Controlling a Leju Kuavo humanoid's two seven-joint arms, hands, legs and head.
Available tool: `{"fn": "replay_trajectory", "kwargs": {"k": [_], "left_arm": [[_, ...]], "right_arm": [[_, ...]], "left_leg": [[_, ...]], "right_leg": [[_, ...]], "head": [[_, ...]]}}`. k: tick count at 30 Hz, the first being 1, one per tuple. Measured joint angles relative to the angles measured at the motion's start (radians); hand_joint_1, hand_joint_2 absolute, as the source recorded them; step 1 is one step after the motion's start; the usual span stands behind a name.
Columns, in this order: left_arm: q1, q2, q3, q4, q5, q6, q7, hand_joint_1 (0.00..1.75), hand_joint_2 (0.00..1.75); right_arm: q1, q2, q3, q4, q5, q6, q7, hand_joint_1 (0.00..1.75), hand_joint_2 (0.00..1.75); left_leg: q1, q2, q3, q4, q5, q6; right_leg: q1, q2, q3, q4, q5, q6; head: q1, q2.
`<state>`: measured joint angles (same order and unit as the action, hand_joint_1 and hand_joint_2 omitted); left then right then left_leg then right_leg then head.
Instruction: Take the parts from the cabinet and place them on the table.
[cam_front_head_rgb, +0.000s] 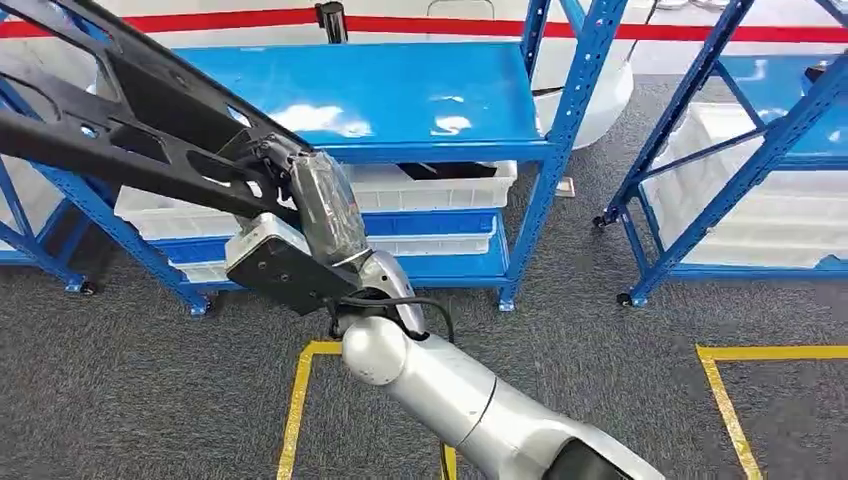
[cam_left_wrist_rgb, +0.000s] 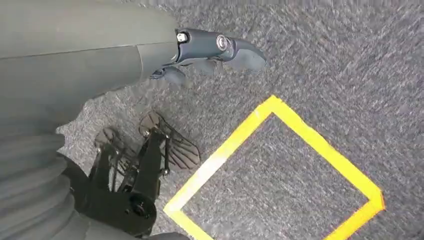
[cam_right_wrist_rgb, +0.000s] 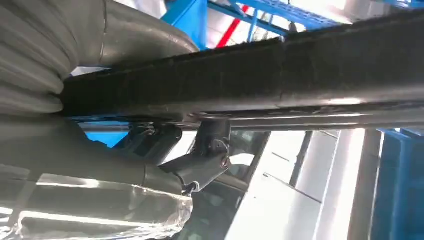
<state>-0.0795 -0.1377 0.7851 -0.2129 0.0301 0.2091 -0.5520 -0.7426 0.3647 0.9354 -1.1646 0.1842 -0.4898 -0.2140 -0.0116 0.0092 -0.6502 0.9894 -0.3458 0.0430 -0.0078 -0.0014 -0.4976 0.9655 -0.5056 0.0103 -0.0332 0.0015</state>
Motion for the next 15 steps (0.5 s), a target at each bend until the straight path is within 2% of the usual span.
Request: {"fn": "replay_trajectory", "kwargs": {"k": [1,2,3,4,5,6,7,8,9,10,11,12,13,14,15], "left_arm": [[0.0,0.0,0.001,0.0,0.001,0.0,-0.002,0.0,1.75],[0.001,0.0,0.001,0.0,0.001,0.0,-0.004,0.0,1.75],[0.001,0.002,0.003,0.0,0.001,0.0,-0.006,0.0,1.75],[0.001,0.002,0.004,0.0,0.001,0.001,-0.007,0.0,1.75],[0.003,0.002,0.004,0.0,0.001,0.001,-0.008,0.0,1.75],[0.004,0.002,0.004,0.0,0.001,0.001,-0.008,0.0,1.75],[0.004,0.002,0.004,0.0,0.001,0.001,-0.008,0.0,1.75],[0.004,0.002,0.004,0.0,0.001,0.0,-0.008,0.0,1.75],[0.004,0.003,0.004,0.0,0.0,-0.002,-0.009,0.0,1.75],[0.004,0.004,0.004,0.0,-0.002,-0.004,-0.011,0.0,1.75],[0.004,0.005,0.004,0.0,-0.003,-0.006,-0.011,0.0,1.75],[0.004,0.005,0.004,0.0,-0.004,-0.006,-0.012,0.0,1.75],[0.002,0.005,0.004,0.0,-0.006,-0.01,-0.012,0.0,1.75],[0.003,0.006,0.004,0.0,-0.007,-0.013,-0.013,0.0,1.75],[0.003,0.006,0.004,0.0,-0.007,-0.014,-0.013,0.0,1.75]], "right_arm": [[-0.001,0.0,0.0,0.0,-0.005,-0.003,0.0,1.75,1.75],[-0.001,0.001,0.001,0.0,-0.011,-0.005,0.0,1.75,1.75],[-0.004,0.001,0.003,0.0,-0.013,-0.007,0.0,1.75,1.75],[-0.006,0.002,0.005,0.0,-0.016,-0.007,0.0,1.75,1.75],[-0.008,0.002,0.008,0.0,-0.017,-0.009,-0.001,1.75,1.75],[-0.008,0.002,0.009,0.001,-0.019,-0.01,-0.001,1.75,1.75],[-0.007,0.001,0.01,0.002,-0.021,-0.01,-0.001,1.75,1.75],[-0.007,0.001,0.012,0.003,-0.022,-0.01,-0.001,1.75,1.75],[-0.006,0.0,0.014,0.005,-0.023,-0.011,-0.001,1.75,1.75],[-0.007,0.001,0.015,0.005,-0.023,-0.012,-0.001,1.75,1.75],[-0.007,0.001,0.016,0.005,-0.024,-0.013,-0.001,1.75,1.75],[-0.008,0.001,0.016,0.005,-0.024,-0.013,-0.001,1.75,1.75],[-0.008,0.002,0.016,0.005,-0.025,-0.013,-0.001,1.75,1.75],[-0.01,0.002,0.017,0.006,-0.026,-0.015,-0.001,1.75,1.75],[-0.011,0.002,0.018,0.006,-0.025,-0.016,-0.002,1.75,1.75]], "left_leg": [[0.003,0.0,-0.001,-0.002,0.004,-0.005],[0.004,0.0,-0.005,-0.003,0.01,-0.012],[0.012,-0.003,-0.016,0.007,-0.001,-0.018],[0.014,-0.008,-0.03,0.033,-0.043,-0.026],[0.019,-0.009,-0.053,0.105,-0.113,-0.037],[0.024,-0.009,-0.079,0.187,-0.164,-0.045],[0.03,-0.009,-0.104,0.275,-0.204,-0.053],[0.034,-0.009,-0.111,0.323,-0.213,-0.058],[0.039,-0.009,-0.096,0.325,-0.199,-0.061],[0.045,-0.008,-0.057,0.281,-0.169,-0.065],[0.049,-0.008,0.005,0.197,-0.137,-0.068],[0.053,-0.008,0.065,0.113,-0.119,-0.07],[0.055,-0.012,0.118,0.027,-0.144,-0.075],[0.043,-0.021,0.119,0.026,-0.135,-0.059],[0.041,-0.02,0.114,0.026,-0.131,-0.054]], "right_leg": [[0.001,0.001,-0.006,0.004,0.002,-0.003],[-0.006,0.001,-0.01,-0.001,0.009,-0.014],[-0.021,0.0,-0.005,-0.002,0.021,-0.025],[-0.02,-0.001,-0.014,-0.002,0.029,-0.035],[-0.019,-0.003,-0.024,-0.002,0.04,-0.042],[-0.018,-0.003,-0.033,-0.001,0.046,-0.041],[-0.017,-0.003,-0.044,0.0,0.055,-0.04],[-0.017,-0.003,-0.054,0.001,0.062,-0.036],[-0.018,-0.003,-0.063,0.003,0.068,-0.032],[-0.02,-0.002,-0.072,0.006,0.072,-0.029],[-0.022,-0.002,-0.08,0.012,0.075,-0.024],[-0.024,-0.001,-0.084,0.017,0.077,-0.021],[-0.021,-0.001,-0.089,0.022,0.078,-0.018],[-0.015,-0.001,-0.094,0.022,0.086,-0.006],[-0.014,-0.001,-0.095,0.021,0.091,0.001]], "head": [[-0.003,0.0],[-0.001,0.0],[0.0,0.0],[-0.004,0.0],[-0.007,0.0],[-0.006,0.0],[-0.007,0.0],[-0.007,0.0],[-0.007,0.0],[-0.008,0.0],[-0.007,0.0],[-0.008,0.0],[-0.008,0.0],[-0.005,0.0],[-0.005,0.0]]}}
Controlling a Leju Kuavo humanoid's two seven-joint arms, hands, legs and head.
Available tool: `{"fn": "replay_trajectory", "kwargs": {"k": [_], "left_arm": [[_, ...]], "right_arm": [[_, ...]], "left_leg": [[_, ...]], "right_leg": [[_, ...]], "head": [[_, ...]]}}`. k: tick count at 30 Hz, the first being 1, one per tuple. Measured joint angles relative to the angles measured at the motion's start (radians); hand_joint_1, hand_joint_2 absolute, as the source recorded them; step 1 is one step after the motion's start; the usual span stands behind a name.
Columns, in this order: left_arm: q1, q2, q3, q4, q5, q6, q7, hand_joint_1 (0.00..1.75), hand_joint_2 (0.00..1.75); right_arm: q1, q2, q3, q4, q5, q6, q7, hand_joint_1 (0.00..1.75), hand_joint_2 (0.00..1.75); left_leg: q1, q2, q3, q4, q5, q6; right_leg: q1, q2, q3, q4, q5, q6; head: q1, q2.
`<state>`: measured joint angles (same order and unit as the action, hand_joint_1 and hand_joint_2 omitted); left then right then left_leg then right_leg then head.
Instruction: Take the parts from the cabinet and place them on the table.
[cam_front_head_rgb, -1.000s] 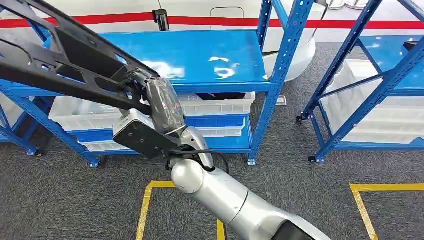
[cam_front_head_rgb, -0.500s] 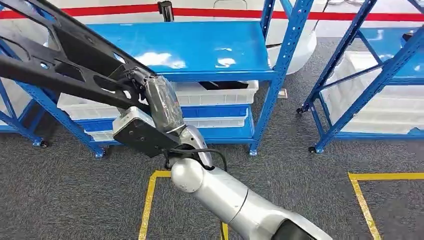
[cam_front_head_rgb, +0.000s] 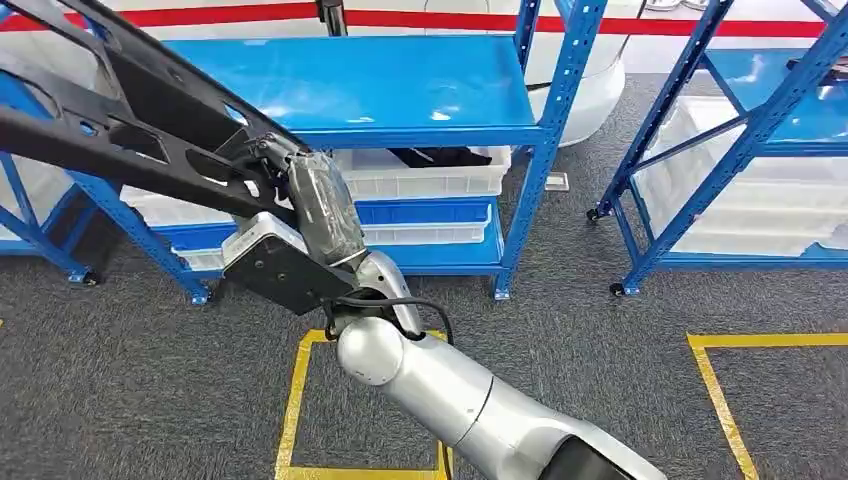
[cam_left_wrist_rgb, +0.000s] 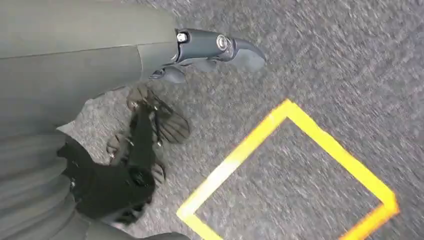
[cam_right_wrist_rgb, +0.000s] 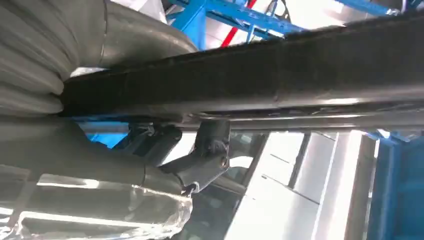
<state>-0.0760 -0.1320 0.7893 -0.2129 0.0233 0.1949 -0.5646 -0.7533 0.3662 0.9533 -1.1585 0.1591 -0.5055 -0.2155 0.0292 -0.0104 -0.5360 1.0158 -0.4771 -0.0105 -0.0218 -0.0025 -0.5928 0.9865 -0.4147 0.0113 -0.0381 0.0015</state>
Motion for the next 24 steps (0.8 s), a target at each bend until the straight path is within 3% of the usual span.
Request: {"fn": "replay_trajectory", "kwargs": {"k": [2,3,5,7,8,9,11,12,14,16,17,18,19,20,21,22,23,24], "left_arm": [[-0.001,0.0,0.0,0.0,-0.001,-0.003,-0.001,0.0,1.75],[-0.001,0.0,0.0,0.0,-0.001,-0.005,-0.002,0.0,1.75],[-0.003,0.0,0.0,0.0,-0.002,-0.008,-0.002,0.0,1.75],[-0.003,0.002,0.0,0.0,-0.002,-0.01,-0.002,0.0,1.75],[-0.003,0.002,0.0,0.0,-0.002,-0.011,-0.002,0.0,1.75],[-0.003,0.002,0.0,0.0,-0.002,-0.011,-0.002,0.0,1.75],[-0.003,0.002,0.0,0.0,-0.003,-0.015,-0.002,0.0,1.75],[-0.003,0.002,0.0,0.0,-0.003,-0.018,-0.002,0.0,1.75],[-0.003,0.002,0.0,0.0,-0.003,-0.019,-0.003,0.0,1.75],[-0.003,0.003,0.0,0.0,-0.003,-0.021,-0.005,0.0,1.75],[-0.003,0.003,0.0,0.0,-0.003,-0.021,-0.007,0.0,1.75],[-0.001,0.005,0.0,0.0,-0.008,-0.023,-0.011,0.0,1.75],[-0.002,0.009,0.0,0.0,-0.009,-0.023,-0.013,0.0,1.75],[-0.002,0.008,0.0,0.0,-0.012,-0.025,-0.016,0.0,1.75],[-0.002,0.008,0.0,0.0,-0.012,-0.025,-0.016,0.0,1.75],[-0.002,0.009,0.0,0.0,-0.012,-0.021,-0.017,0.0,1.75],[-0.002,0.012,0.0,0.0,-0.012,-0.018,-0.016,0.0,1.75],[-0.002,0.012,0.0,0.0,-0.013,-0.016,-0.016,0.0,1.75]], "right_arm": [[-0.001,0.0,0.0,0.0,0.0,-0.002,-0.001,1.75,1.75],[-0.001,-0.002,0.0,0.001,0.0,-0.004,-0.001,1.75,1.75],[-0.002,-0.003,0.0,0.004,-0.003,-0.005,-0.003,1.75,1.75],[0.0,-0.007,0.0,0.009,-0.006,-0.006,-0.005,1.75,1.75],[0.001,-0.009,0.0,0.013,-0.006,-0.006,-0.006,1.75,1.75],[0.004,-0.012,0.0,0.017,-0.007,-0.006,-0.006,1.75,1.75],[0.006,-0.014,0.0,0.026,-0.007,-0.007,-0.008,1.75,1.75],[0.006,-0.013,0.0,0.03,-0.007,-0.007,-0.01,1.75,1.75],[0.005,-0.005,0.0,0.031,-0.01,-0.007,-0.011,1.75,1.75],[0.006,-0.004,0.0,0.035,-0.013,-0.009,-0.016,1.75,1.75],[0.006,-0.004,0.0,0.037,-0.017,-0.012,-0.019,1.75,1.75],[0.006,-0.006,0.0,0.042,-0.028,-0.015,-0.023,1.75,1.75],[0.005,-0.006,0.0,0.044,-0.029,-0.016,-0.026,1.75,1.75],[0.006,-0.002,0.001,0.047,-0.037,-0.018,-0.032,1.75,1.75],[0.006,-0.001,0.002,0.049,-0.037,-0.023,-0.035,1.75,1.75],[0.006,-0.001,0.002,0.053,-0.037,-0.032,-0.04,1.75,1.75],[0.006,-0.002,0.002,0.058,-0.037,-0.039,-0.042,1.75,1.75],[0.007,-0.003,0.002,0.065,-0.037,-0.045,-0.044,1.75,1.75]], "left_leg": [[-0.007,0.001,-0.008,-0.002,0.008,0.014],[-0.001,0.007,-0.009,-0.02,0.023,0.035],[-0.008,0.012,-0.028,-0.024,0.043,0.061],[-0.016,0.012,-0.055,-0.023,0.063,0.07],[-0.018,0.012,-0.068,-0.022,0.072,0.071],[-0.021,0.012,-0.08,-0.022,0.082,0.071],[-0.03,0.012,-0.106,-0.021,0.103,0.069],[-0.033,0.011,-0.118,-0.021,0.114,0.068],[-0.042,0.011,-0.133,-0.018,0.129,0.06],[-0.038,0.016,-0.135,-0.024,0.151,0.05],[-0.034,0.017,-0.137,-0.026,0.159,0.043],[-0.033,0.016,-0.14,-0.03,0.167,0.035],[-0.023,0.013,-0.152,-0.014,0.143,0.03],[-0.022,0.011,-0.162,0.01,0.096,0.021],[-0.014,0.012,-0.178,0.078,0.021,0.012],[-0.009,0.011,-0.197,0.164,-0.034,0.005],[-0.006,0.011,-0.213,0.238,-0.062,-0.001],[-0.003,0.011,-0.214,0.287,-0.057,-0.005]], "right_leg": [[-0.003,0.001,-0.003,-0.007,0.013,0.02],[0.004,0.002,-0.008,-0.003,0.01,0.026],[0.002,0.002,-0.053,0.08,-0.071,0.006],[0.002,0.002,-0.112,0.25,-0.16,-0.004],[0.002,0.002,-0.128,0.309,-0.179,-0.003],[0.003,0.002,-0.127,0.337,-0.178,0.004],[0.007,0.002,-0.054,0.248,-0.125,0.015],[0.013,0.001,0.013,0.15,-0.1,0.009],[0.027,0.0,0.134,-0.019,-0.116,-0.013],[0.027,-0.001,0.107,-0.022,-0.098,-0.009],[0.028,0.0,0.101,-0.018,-0.094,-0.014],[0.018,-0.001,0.093,-0.024,-0.082,-0.026],[0.002,-0.005,0.093,-0.027,-0.07,-0.033],[0.004,-0.001,0.085,-0.026,-0.059,-0.038],[0.005,-0.004,0.073,-0.026,-0.046,-0.049],[0.006,-0.004,0.061,-0.025,-0.035,-0.048],[0.006,-0.004,0.048,-0.023,-0.026,-0.045],[0.006,-0.004,0.033,-0.02,-0.017,-0.042]], "head": [[0.0,0.0],[0.0,0.0],[0.004,0.0],[0.005,0.0],[0.006,0.0],[0.007,0.0],[0.008,0.0],[0.008,0.0],[0.009,0.0],[0.003,0.0],[0.003,0.0],[0.004,0.0],[0.007,0.0],[0.005,0.0],[-0.001,0.0],[-0.001,0.0],[-0.001,0.0],[-0.001,0.0]]}}
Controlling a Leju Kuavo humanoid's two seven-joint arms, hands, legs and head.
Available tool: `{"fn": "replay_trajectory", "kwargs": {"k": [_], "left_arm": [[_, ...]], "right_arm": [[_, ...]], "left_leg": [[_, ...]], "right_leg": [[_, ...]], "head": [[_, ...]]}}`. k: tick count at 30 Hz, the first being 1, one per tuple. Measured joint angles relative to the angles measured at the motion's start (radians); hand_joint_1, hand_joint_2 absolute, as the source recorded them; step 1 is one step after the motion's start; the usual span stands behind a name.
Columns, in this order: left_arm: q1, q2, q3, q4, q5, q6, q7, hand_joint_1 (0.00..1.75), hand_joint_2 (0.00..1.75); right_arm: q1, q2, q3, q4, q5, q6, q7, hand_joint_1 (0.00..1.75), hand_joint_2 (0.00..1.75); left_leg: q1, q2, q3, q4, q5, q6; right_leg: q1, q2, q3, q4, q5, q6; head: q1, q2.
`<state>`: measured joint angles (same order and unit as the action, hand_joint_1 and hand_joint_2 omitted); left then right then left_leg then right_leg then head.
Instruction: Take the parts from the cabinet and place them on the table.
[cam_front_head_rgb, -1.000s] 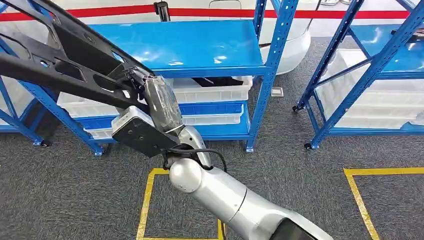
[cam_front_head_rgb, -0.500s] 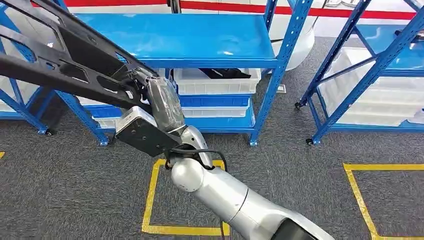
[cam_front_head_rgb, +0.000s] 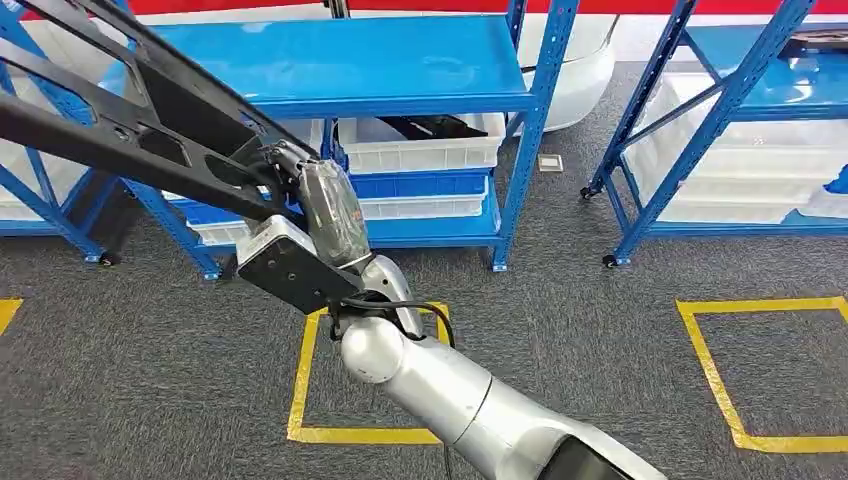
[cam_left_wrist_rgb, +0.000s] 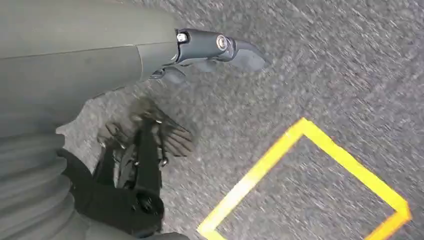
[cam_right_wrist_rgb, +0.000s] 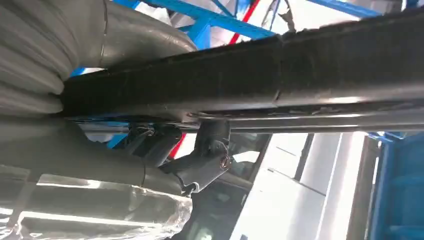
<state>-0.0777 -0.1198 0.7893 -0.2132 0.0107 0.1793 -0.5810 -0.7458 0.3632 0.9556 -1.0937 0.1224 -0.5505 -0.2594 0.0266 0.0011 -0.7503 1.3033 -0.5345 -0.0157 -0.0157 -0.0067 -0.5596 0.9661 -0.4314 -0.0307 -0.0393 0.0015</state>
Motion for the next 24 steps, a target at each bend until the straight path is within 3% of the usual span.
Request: {"fn": "replay_trajectory", "kwargs": {"k": [1,2,3,4,5,8,9,10,11,12,13,14,15,16,17,18,19,20,21,23,24], "left_arm": [[0.0,0.003,0.0,0.0,-0.001,0.005,0.001,0.0,1.75],[0.0,0.005,0.0,0.0,-0.005,0.011,0.004,0.0,1.75],[0.0,0.008,0.0,0.0,-0.011,0.017,0.01,0.0,1.75],[-0.001,0.008,0.0,0.0,-0.011,0.018,0.012,0.0,1.75],[-0.003,0.008,0.0,0.0,-0.015,0.019,0.017,0.0,1.75],[-0.003,0.009,0.0,0.0,-0.024,0.021,0.02,0.0,1.75],[-0.003,0.009,0.0,0.0,-0.028,0.019,0.02,0.0,1.75],[-0.004,0.008,0.0,0.0,-0.029,0.018,0.02,0.0,1.75],[-0.005,0.008,0.0,0.0,-0.03,0.017,0.02,0.0,1.75],[-0.006,0.008,0.0,0.0,-0.031,0.015,0.02,0.0,1.75],[-0.006,0.008,0.0,0.0,-0.031,0.012,0.019,0.0,1.75],[-0.006,0.008,0.0,0.0,-0.032,0.006,0.017,0.0,1.75],[-0.006,0.008,0.0,0.0,-0.034,0.003,0.016,0.0,1.75],[-0.006,0.008,-0.001,0.0,-0.04,-0.007,0.013,0.0,1.75],[-0.006,0.008,-0.002,0.0,-0.042,-0.015,0.011,0.0,1.75],[-0.006,0.008,-0.002,0.0,-0.042,-0.017,0.01,0.0,1.75],[-0.006,0.008,-0.003,0.0,-0.042,-0.021,0.01,0.0,1.75],[-0.007,0.007,-0.004,0.0,-0.042,-0.024,0.01,0.0,1.75],[-0.007,0.007,-0.005,0.0,-0.042,-0.024,0.009,0.0,1.75],[-0.006,0.008,-0.005,0.0,-0.045,-0.027,0.006,0.0,1.75],[-0.006,0.008,-0.007,0.0,-0.049,-0.033,0.003,0.0,1.75]], "right_arm": [[0.001,0.0,0.0,0.006,0.0,-0.004,-0.001,1.75,1.75],[0.001,-0.001,0.0,0.011,0.003,-0.006,-0.001,1.75,1.75],[0.001,-0.001,-0.001,0.017,0.01,-0.01,-0.002,1.75,1.75],[0.001,0.0,-0.003,0.02,0.015,-0.014,-0.003,1.75,1.75],[0.001,0.002,-0.006,0.023,0.022,-0.016,-0.004,1.75,1.75],[0.001,0.002,-0.015,0.03,0.042,-0.016,-0.005,1.75,1.75],[0.003,0.002,-0.02,0.032,0.046,-0.016,-0.005,1.75,1.75],[0.003,-0.001,-0.029,0.037,0.052,-0.016,-0.005,1.75,1.75],[0.002,-0.002,-0.033,0.038,0.053,-0.016,-0.005,1.75,1.75],[0.002,-0.003,-0.037,0.039,0.054,-0.017,-0.005,1.75,1.75],[0.003,-0.004,-0.04,0.041,0.057,-0.017,-0.005,1.75,1.75],[0.005,-0.006,-0.043,0.043,0.065,-0.017,-0.005,1.75,1.75],[0.007,-0.008,-0.047,0.046,0.076,-0.016,-0.005,1.75,1.75],[0.012,-0.011,-0.054,0.049,0.094,-0.016,-0.005,1.75,1.75],[0.017,-0.012,-0.061,0.049,0.107,-0.016,-0.005,1.75,1.75],[0.021,-0.011,-0.07,0.049,0.118,-0.015,-0.005,1.75,1.75],[0.022,-0.01,-0.076,0.048,0.124,-0.014,-0.005,1.75,1.75],[0.022,-0.006,-0.082,0.048,0.127,-0.014,-0.005,1.75,1.75],[0.022,0.0,-0.087,0.048,0.129,-0.014,-0.005,1.75,1.75],[0.025,-0.001,-0.093,0.048,0.133,-0.011,-0.007,1.75,1.75],[0.029,0.0,-0.098,0.048,0.137,-0.006,-0.007,1.75,1.75]], "left_leg": [[0.004,0.0,0.02,-0.003,0.026,-0.004],[0.009,0.0,0.06,-0.045,0.062,-0.007],[0.012,0.0,0.12,-0.121,0.089,-0.009],[0.014,-0.001,0.18,-0.203,0.082,-0.009],[0.008,-0.005,0.223,-0.263,0.037,-0.007],[-0.005,-0.008,0.212,-0.279,0.047,0.016],[-0.007,-0.007,0.208,-0.285,0.057,0.029],[0.004,0.0,0.201,-0.299,0.078,0.048],[-0.004,0.002,0.189,-0.304,0.091,0.055],[-0.006,0.004,0.175,-0.304,0.102,0.066],[-0.008,0.005,0.159,-0.303,0.114,0.069],[-0.01,0.006,0.143,-0.303,0.125,0.069],[-0.012,0.006,0.131,-0.302,0.135,0.068],[-0.014,0.006,0.114,-0.302,0.148,0.067],[-0.016,0.006,0.102,-0.302,0.158,0.066],[-0.019,0.005,0.09,-0.302,0.168,0.064],[-0.02,0.004,0.08,-0.302,0.179,0.061],[-0.022,0.004,0.074,-0.3,0.187,0.056],[-0.025,0.006,0.068,-0.3,0.197,0.05],[-0.019,0.01,0.068,-0.31,0.22,0.039],[-0.016,0.009,0.067,-0.315,0.229,0.031]], "right_leg": [[-0.001,0.0,-0.014,0.004,0.008,0.004],[-0.004,0.0,-0.029,0.011,0.014,0.008],[-0.006,0.001,-0.043,0.02,0.019,0.015],[-0.006,0.002,-0.049,0.028,0.022,0.02],[-0.002,0.003,-0.059,0.03,0.027,0.028],[-0.001,0.0,-0.064,0.027,0.049,0.052],[0.002,0.001,-0.067,0.023,0.057,0.06],[0.007,0.002,-0.081,0.034,0.048,0.066],[0.008,0.003,-0.105,0.066,0.004,0.055],[0.005,0.004,-0.128,0.134,-0.052,0.043],[0.005,0.004,-0.154,0.219,-0.102,0.037],[0.005,0.004,-0.175,0.301,-0.138,0.036],[0.005,0.004,-0.182,0.346,-0.147,0.041],[0.006,0.004,-0.166,0.357,-0.135,0.05],[0.006,0.004,-0.13,0.321,-0.11,0.057],[0.008,0.004,-0.076,0.247,-0.082,0.059],[0.011,0.004,-0.009,0.152,-0.068,0.052],[0.017,0.003,0.059,0.059,-0.086,0.037],[0.023,0.002,0.09,-0.002,-0.098,0.033],[0.023,0.004,0.062,0.005,-0.08,0.033],[0.024,0.004,0.058,0.007,-0.072,0.025]], "head": [[0.0,0.0],[0.0,0.0],[0.0,0.0],[-0.002,0.0],[-0.001,0.0],[-0.003,0.0],[0.001,0.0],[0.002,0.0],[0.002,0.0],[0.006,0.0],[0.007,0.0],[0.006,0.0],[0.007,0.0],[0.006,0.0],[0.007,0.0],[0.008,0.0],[0.008,0.0],[0.007,0.0],[0.008,0.0],[0.005,0.0],[0.004,0.0]]}}
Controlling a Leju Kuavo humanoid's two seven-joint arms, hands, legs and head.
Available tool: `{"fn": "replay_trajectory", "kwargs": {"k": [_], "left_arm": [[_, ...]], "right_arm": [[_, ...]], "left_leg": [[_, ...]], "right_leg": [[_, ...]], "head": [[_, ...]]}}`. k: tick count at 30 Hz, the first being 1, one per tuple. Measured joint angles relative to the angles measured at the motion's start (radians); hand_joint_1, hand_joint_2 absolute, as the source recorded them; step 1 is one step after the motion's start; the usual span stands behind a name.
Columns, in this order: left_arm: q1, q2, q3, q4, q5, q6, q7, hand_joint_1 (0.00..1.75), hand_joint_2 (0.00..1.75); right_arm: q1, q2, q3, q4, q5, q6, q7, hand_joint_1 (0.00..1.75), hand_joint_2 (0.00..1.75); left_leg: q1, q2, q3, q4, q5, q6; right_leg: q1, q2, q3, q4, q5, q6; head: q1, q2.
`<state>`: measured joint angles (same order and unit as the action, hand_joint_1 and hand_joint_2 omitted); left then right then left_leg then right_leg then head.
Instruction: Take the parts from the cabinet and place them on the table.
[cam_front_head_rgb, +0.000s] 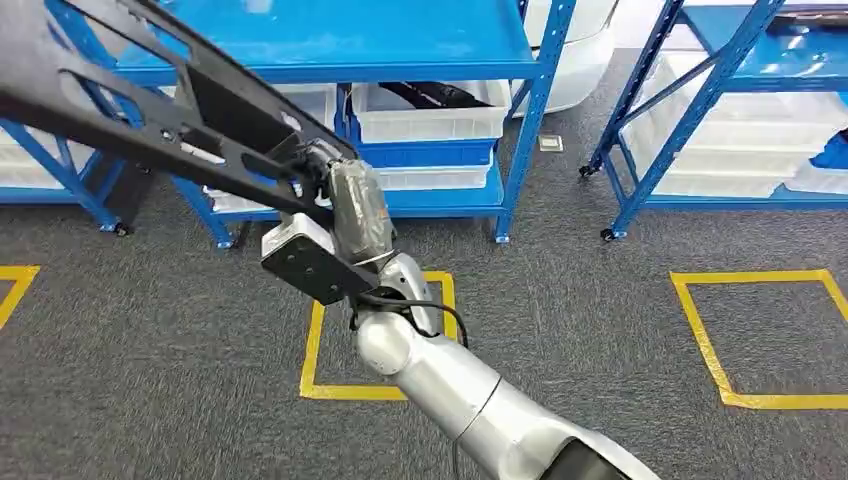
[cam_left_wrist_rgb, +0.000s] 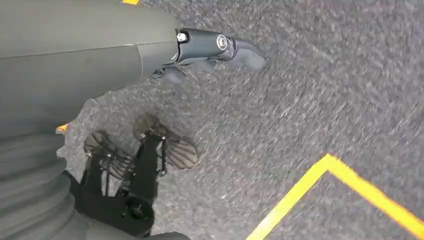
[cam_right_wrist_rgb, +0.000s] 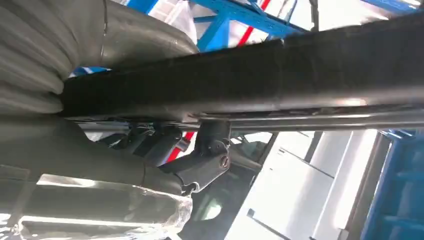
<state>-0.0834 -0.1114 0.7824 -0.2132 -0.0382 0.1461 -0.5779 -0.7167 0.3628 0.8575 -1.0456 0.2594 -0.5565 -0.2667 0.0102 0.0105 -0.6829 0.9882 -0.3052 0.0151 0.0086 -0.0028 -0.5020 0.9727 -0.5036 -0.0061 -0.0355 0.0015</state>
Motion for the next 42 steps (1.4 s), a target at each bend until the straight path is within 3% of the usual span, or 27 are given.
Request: {"fn": "replay_trajectory", "kwargs": {"k": [1,2,3,5,6,7,8,10,11,12,13,15,16,18,19,21,22,23,24,25,26,27,28,29,30,39,42], "left_arm": [[0.002,0.002,-0.002,0.0,-0.003,-0.003,-0.003,0.0,1.75],[0.003,0.005,-0.002,0.0,-0.003,-0.008,-0.005,0.0,1.75],[0.003,0.005,-0.003,0.0,-0.004,-0.011,-0.005,0.0,1.75],[0.004,0.005,-0.003,0.0,-0.008,-0.01,-0.003,0.0,1.75],[0.004,0.007,-0.003,0.0,-0.01,-0.008,-0.002,0.0,1.75],[0.004,0.007,-0.003,0.0,-0.011,-0.005,0.0,0.0,1.75],[0.004,0.009,-0.003,0.0,-0.011,-0.001,0.0,0.0,1.75],[0.004,0.01,-0.003,0.0,-0.011,0.007,0.0,0.0,1.75],[0.002,0.01,-0.003,0.0,-0.011,0.01,0.001,0.0,1.75],[0.002,0.011,-0.003,0.0,-0.009,0.011,0.003,0.0,1.75],[0.004,0.011,-0.003,0.0,-0.007,0.014,0.006,0.0,1.75],[0.004,0.011,-0.003,0.0,-0.007,0.017,0.013,0.0,1.75],[0.004,0.01,-0.003,0.0,-0.007,0.019,0.014,0.0,1.75],[0.002,0.007,-0.003,0.0,-0.01,0.019,0.015,0.0,1.75],[0.002,0.007,-0.003,0.0,-0.012,0.019,0.016,0.0,1.75],[0.003,0.007,-0.003,0.0,-0.012,0.018,0.016,0.0,1.75],[0.004,0.007,-0.003,0.0,-0.013,0.015,0.016,0.0,1.75],[0.004,0.007,-0.003,0.0,-0.015,0.009,0.015,0.0,1.75],[0.004,0.006,-0.003,0.0,-0.015,0.006,0.014,0.0,1.75],[0.004,0.005,-0.003,0.0,-0.016,0.003,0.013,0.0,1.75],[0.004,0.005,-0.003,0.0,-0.016,0.002,0.012,0.0,1.75],[0.004,0.005,-0.003,0.0,-0.017,0.001,0.012,0.0,1.75],[0.004,0.005,-0.003,0.0,-0.018,0.001,0.011,0.0,1.75],[0.004,0.006,-0.003,0.0,-0.018,0.001,0.011,0.0,1.75],[0.005,0.006,-0.003,0.0,-0.018,0.001,0.01,0.0,1.75],[0.005,0.004,-0.004,0.0,-0.019,-0.002,0.008,0.0,1.75],[0.005,0.004,-0.004,0.0,-0.024,-0.011,0.004,0.0,1.75]], "right_arm": [[0.005,0.0,-0.006,0.0,0.005,0.005,0.0,1.75,1.75],[0.008,0.002,-0.01,0.0,0.009,0.013,-0.001,1.75,1.75],[0.01,0.003,-0.012,-0.001,0.014,0.018,-0.004,1.75,1.75],[0.021,0.002,-0.018,-0.001,0.022,0.026,-0.004,1.75,1.75],[0.029,0.002,-0.02,0.0,0.024,0.028,-0.005,1.75,1.75],[0.037,0.002,-0.022,0.0,0.026,0.033,-0.007,1.75,1.75],[0.042,0.002,-0.025,0.0,0.028,0.036,-0.009,1.75,1.75],[0.047,0.001,-0.032,0.0,0.032,0.042,-0.015,1.75,1.75],[0.048,0.004,-0.034,0.0,0.035,0.042,-0.017,1.75,1.75],[0.048,0.003,-0.039,-0.001,0.038,0.042,-0.018,1.75,1.75],[0.051,0.003,-0.04,-0.001,0.042,0.042,-0.018,1.75,1.75],[0.051,0.003,-0.04,-0.001,0.044,0.042,-0.015,1.75,1.75],[0.051,0.003,-0.041,-0.002,0.045,0.042,-0.013,1.75,1.75],[0.05,0.001,-0.042,-0.002,0.045,0.042,-0.011,1.75,1.75],[0.051,0.0,-0.042,-0.002,0.045,0.041,-0.011,1.75,1.75],[0.057,-0.003,-0.042,-0.002,0.045,0.041,-0.008,1.75,1.75],[0.06,-0.006,-0.042,-0.002,0.045,0.041,-0.007,1.75,1.75],[0.063,-0.008,-0.042,-0.002,0.046,0.041,-0.006,1.75,1.75],[0.063,-0.008,-0.042,-0.002,0.047,0.04,-0.006,1.75,1.75],[0.063,-0.006,-0.042,-0.002,0.049,0.04,-0.007,1.75,1.75],[0.062,-0.005,-0.042,-0.002,0.051,0.04,-0.007,1.75,1.75],[0.062,-0.003,-0.042,-0.002,0.051,0.04,-0.007,1.75,1.75],[0.063,-0.003,-0.043,-0.002,0.051,0.04,-0.008,1.75,1.75],[0.063,-0.002,-0.044,-0.002,0.052,0.039,-0.007,1.75,1.75],[0.064,-0.002,-0.047,-0.002,0.051,0.039,-0.007,1.75,1.75],[0.064,0.0,-0.051,-0.002,0.058,0.039,-0.009,1.75,1.75],[0.067,0.0,-0.063,-0.002,0.087,0.038,-0.017,1.75,1.75]], "left_leg": [[0.004,-0.002,-0.008,0.001,-0.003,-0.005],[0.008,-0.007,-0.019,0.019,-0.043,-0.011],[0.012,-0.007,-0.036,0.082,-0.118,-0.018],[0.016,-0.009,-0.079,0.248,-0.217,-0.033],[0.019,-0.009,-0.09,0.313,-0.231,-0.038],[0.021,-0.009,-0.083,0.335,-0.22,-0.042],[0.024,-0.009,-0.05,0.31,-0.188,-0.044],[0.03,-0.009,0.074,0.152,-0.129,-0.046],[0.031,-0.009,0.115,0.075,-0.165,-0.047],[0.022,-0.011,0.144,0.035,-0.185,-0.039],[0.018,-0.014,0.137,0.043,-0.175,-0.025],[0.011,-0.013,0.131,0.038,-0.17,-0.011],[0.016,-0.011,0.136,0.021,-0.155,0.006],[0.017,-0.004,0.125,0.013,-0.137,0.024],[0.016,-0.004,0.115,0.013,-0.132,0.027],[0.014,-0.004,0.097,0.014,-0.119,0.027],[0.014,-0.004,0.09,0.014,-0.114,0.025],[0.014,-0.004,0.084,0.015,-0.11,0.022],[0.015,-0.005,0.081,0.015,-0.106,0.018],[0.015,-0.005,0.079,0.016,-0.103,0.014],[0.015,-0.005,0.078,0.016,-0.1,0.01],[0.007,-0.005,0.073,0.018,-0.097,0.002],[0.008,-0.004,0.07,0.019,-0.096,-0.002],[0.009,-0.004,0.065,0.024,-0.098,0.012],[0.011,-0.004,0.063,0.023,-0.093,0.021],[0.022,-0.004,0.064,0.009,-0.075,0.002],[0.023,-0.004,0.063,0.007,-0.072,-0.002]], "right_leg": [[-0.023,-0.002,0.003,-0.01,0.015,-0.012],[-0.019,-0.003,-0.001,-0.01,0.027,-0.021],[-0.021,-0.004,-0.013,-0.009,0.04,-0.034],[-0.018,-0.005,-0.037,-0.007,0.06,-0.035],[-0.017,-0.005,-0.05,-0.005,0.068,-0.032],[-0.017,-0.005,-0.063,-0.002,0.076,-0.031],[-0.019,-0.005,-0.078,0.004,0.08,-0.026],[-0.021,-0.003,-0.103,0.02,0.087,-0.02],[-0.02,-0.003,-0.111,0.027,0.091,-0.015],[-0.013,-0.004,-0.118,0.029,0.096,-0.008],[-0.012,-0.005,-0.116,0.027,0.101,0.001],[-0.016,-0.005,-0.117,0.021,0.113,0.018],[-0.009,-0.004,-0.121,0.024,0.114,0.024],[-0.013,-0.001,-0.159,0.09,0.061,0.018],[-0.016,0.0,-0.192,0.171,0.019,0.014],[-0.019,0.0,-0.252,0.33,-0.045,0.016],[-0.02,0.0,-0.253,0.348,-0.049,0.023],[-0.021,0.0,-0.225,0.312,-0.037,0.029],[-0.022,-0.001,-0.176,0.237,-0.014,0.036],[-0.025,-0.001,-0.107,0.124,0.019,0.042],[-0.026,-0.001,-0.055,0.035,0.034,0.042],[-0.022,0.002,-0.044,0.023,0.034,0.03],[-0.024,0.003,-0.053,0.016,0.04,0.025],[-0.032,0.004,-0.052,0.015,0.043,0.024],[-0.027,0.005,-0.053,0.015,0.045,0.023],[-0.011,0.005,-0.061,0.016,0.056,0.002],[-0.01,0.004,-0.063,0.016,0.056,0.002]], "head": [[0.001,0.0],[0.003,0.0],[-0.003,0.0],[-0.003,0.0],[-0.003,0.0],[-0.003,0.0],[-0.004,0.0],[-0.004,0.0],[-0.004,0.0],[-0.003,0.0],[0.0,0.0],[-0.002,0.0],[-0.004,0.0],[0.001,0.0],[0.002,0.0],[0.003,0.0],[0.002,0.0],[0.003,0.0],[0.003,0.0],[0.005,0.0],[0.006,0.0],[0.003,0.0],[0.003,0.0],[0.002,0.0],[0.002,0.0],[0.002,0.0],[0.002,0.0]]}}
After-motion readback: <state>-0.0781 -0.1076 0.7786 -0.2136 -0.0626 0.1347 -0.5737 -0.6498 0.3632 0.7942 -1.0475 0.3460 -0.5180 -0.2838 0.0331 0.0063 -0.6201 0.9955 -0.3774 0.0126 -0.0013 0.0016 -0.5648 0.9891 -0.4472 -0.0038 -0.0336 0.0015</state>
